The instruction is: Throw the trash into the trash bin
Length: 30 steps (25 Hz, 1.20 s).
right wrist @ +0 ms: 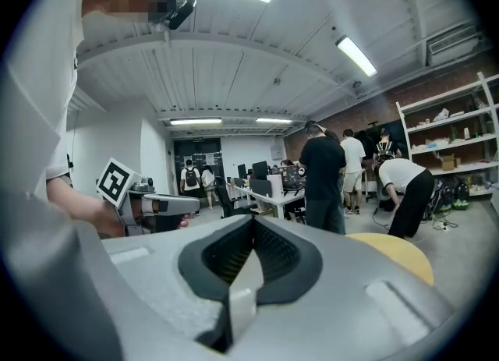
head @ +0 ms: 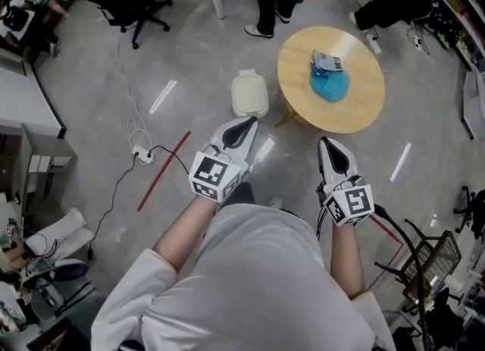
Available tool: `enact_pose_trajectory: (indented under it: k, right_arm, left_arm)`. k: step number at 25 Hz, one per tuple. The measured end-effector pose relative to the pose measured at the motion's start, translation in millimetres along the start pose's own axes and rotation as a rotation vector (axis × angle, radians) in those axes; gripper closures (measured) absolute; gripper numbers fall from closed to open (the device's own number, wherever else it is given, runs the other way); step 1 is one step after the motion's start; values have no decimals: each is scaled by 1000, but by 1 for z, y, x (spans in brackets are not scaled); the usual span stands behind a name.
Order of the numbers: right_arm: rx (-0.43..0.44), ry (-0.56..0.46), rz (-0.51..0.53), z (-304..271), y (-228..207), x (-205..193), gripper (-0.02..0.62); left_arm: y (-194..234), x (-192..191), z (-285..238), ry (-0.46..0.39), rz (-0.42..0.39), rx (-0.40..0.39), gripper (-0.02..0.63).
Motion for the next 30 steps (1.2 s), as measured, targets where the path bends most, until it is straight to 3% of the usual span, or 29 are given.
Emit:
enact_pose_trajectory:
  k: [19,30]
  right_arm:
    - [-159,6,-6,-85,17,9,594]
    - [-166,30,-5,-98,7,10,594]
  left_arm:
    - [97,12,-30,45,-22,-165,603]
    - [109,10,-43,52,-5,-168,603]
Point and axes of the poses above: the fingertips, and each gripper's own axes: z backward along the fingers, y to its left, x out of its top, the point moved 5 cm from there along z, backward along the fingers, and after that the axes turned 2 degrees about -x, right-handed, at the moved point
